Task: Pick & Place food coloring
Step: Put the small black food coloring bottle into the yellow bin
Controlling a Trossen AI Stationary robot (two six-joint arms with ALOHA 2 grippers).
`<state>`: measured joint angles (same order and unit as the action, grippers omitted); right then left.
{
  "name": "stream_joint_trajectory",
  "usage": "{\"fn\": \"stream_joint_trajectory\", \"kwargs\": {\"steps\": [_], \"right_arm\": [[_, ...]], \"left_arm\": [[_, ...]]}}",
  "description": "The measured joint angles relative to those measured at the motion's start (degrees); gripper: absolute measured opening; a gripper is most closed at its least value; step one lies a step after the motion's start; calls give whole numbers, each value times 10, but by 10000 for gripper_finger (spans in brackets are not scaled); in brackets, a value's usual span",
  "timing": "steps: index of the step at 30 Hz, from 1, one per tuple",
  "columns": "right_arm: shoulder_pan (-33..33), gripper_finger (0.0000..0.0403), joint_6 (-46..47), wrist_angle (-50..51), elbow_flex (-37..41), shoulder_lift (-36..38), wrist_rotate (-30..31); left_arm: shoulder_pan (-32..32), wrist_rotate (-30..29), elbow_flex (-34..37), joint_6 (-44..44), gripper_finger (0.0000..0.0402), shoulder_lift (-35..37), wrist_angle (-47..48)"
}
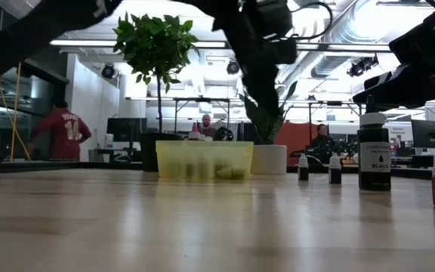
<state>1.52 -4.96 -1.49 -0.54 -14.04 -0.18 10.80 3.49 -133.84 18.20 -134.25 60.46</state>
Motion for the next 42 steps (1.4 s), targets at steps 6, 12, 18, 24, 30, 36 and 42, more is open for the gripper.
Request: {"fn": "stream_joint_trajectory", "kwargs": {"steps": [6, 12, 18, 24, 30, 36, 42], "right_arm": [[0, 0, 0, 0, 0, -9, 0], [0, 0, 0, 0, 0, -9, 0], [0, 0, 0, 0, 0, -10, 0], [0, 0, 0, 0, 0, -10, 0], [0, 0, 0, 0, 0, -10, 0], [0, 0, 0, 0, 0, -10, 0], [0, 0, 0, 0, 0, -10, 0]], "left_arm": [[-1, 9, -12, 5, 202, -38, -16], [-1, 14, -12, 17, 202, -61, -56], [0, 39, -2, 16, 202, -66, -113], [1, 62, 20, 15, 202, -66, -149], [4, 68, 49, 15, 202, -66, -178], [8, 65, 63, 10, 202, -66, -200], [12, 80, 87, 1, 202, -66, -208]]}}
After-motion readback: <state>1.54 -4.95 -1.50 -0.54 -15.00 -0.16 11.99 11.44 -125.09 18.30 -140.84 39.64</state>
